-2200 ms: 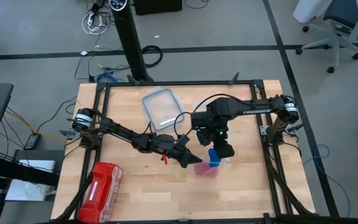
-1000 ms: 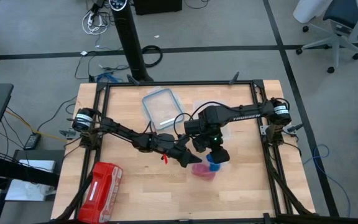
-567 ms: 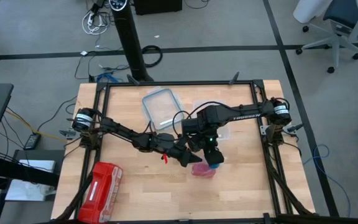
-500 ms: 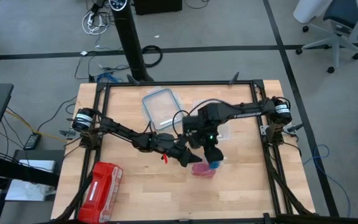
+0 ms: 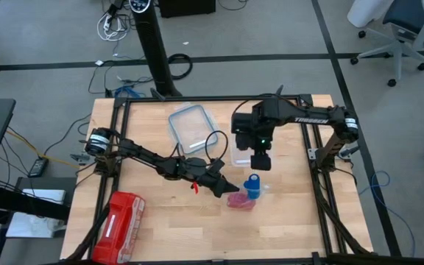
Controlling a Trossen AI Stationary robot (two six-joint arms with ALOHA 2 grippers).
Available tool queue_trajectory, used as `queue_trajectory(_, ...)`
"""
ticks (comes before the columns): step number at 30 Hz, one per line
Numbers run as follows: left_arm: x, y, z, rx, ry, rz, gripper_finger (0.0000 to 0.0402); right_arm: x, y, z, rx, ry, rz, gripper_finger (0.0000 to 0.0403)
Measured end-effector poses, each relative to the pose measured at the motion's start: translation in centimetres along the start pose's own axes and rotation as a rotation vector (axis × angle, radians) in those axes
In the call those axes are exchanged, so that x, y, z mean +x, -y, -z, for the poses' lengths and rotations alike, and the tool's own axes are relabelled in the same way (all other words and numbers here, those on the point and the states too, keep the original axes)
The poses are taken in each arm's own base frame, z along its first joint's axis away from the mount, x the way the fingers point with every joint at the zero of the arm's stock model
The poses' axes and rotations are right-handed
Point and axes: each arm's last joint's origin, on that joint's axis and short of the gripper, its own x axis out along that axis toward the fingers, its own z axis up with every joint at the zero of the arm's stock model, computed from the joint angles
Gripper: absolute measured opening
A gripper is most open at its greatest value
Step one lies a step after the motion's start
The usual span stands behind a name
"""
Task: Roll bandage
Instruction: Put the blue bandage into the transparent zip bag
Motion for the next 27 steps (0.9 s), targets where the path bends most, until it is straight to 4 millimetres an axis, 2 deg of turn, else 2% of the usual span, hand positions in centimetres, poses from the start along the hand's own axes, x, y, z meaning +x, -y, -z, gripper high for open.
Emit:
queue_trajectory(8, 0.0, 0.0, 0.0, 0.0, -0.004, 0.0, 0.0004, 2.2, -0.6, 0.2, 0.0, -0.083, -0.054, 0.0229)
queue_trajectory(27, 0.0, 0.0, 0.0, 0.0, -0.008, -0.004, 0.0004, 3.0, -2.4, -0.9, -0.053, 0.031, -0.058, 0.0228)
